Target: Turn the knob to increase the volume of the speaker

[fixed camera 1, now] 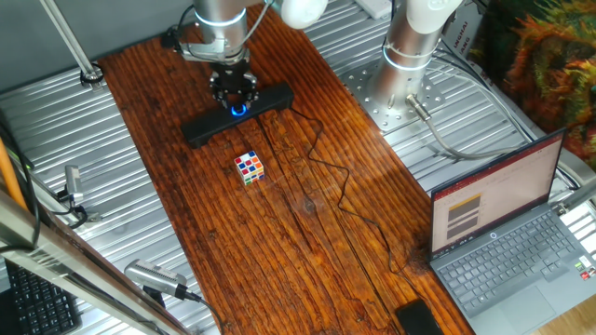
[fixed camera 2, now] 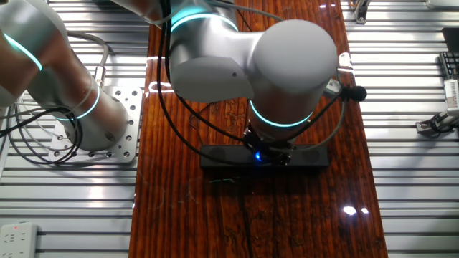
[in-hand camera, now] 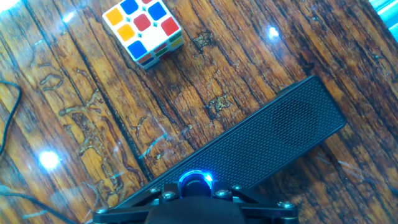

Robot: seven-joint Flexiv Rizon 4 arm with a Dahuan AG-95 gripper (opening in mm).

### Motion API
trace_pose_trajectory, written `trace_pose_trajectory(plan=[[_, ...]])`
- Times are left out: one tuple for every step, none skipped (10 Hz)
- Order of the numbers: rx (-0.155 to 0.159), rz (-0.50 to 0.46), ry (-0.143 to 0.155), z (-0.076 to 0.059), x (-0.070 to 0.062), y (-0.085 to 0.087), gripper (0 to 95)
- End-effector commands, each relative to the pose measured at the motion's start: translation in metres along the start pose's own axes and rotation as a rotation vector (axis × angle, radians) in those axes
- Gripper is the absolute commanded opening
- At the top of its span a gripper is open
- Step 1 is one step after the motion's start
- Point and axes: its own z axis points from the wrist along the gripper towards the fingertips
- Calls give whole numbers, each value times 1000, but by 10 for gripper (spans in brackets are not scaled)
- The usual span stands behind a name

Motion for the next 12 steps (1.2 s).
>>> trace_pose_trajectory(plan=[[9,-8,9,2,0,-1,570],[9,-15,10,1,0,-1,570],[11,-22,13,1,0,-1,570],[12,-25,16,1,1,-1,570],[12,-26,18,1,1,-1,570],[13,-31,21,1,1,0,570],[19,-70,29,0,1,0,570],[27,-126,41,0,1,0,570],[39,-209,74,-2,2,0,570],[45,-282,93,-4,2,1,570],[52,-325,105,-5,2,1,570],[66,-383,131,-8,2,2,570]])
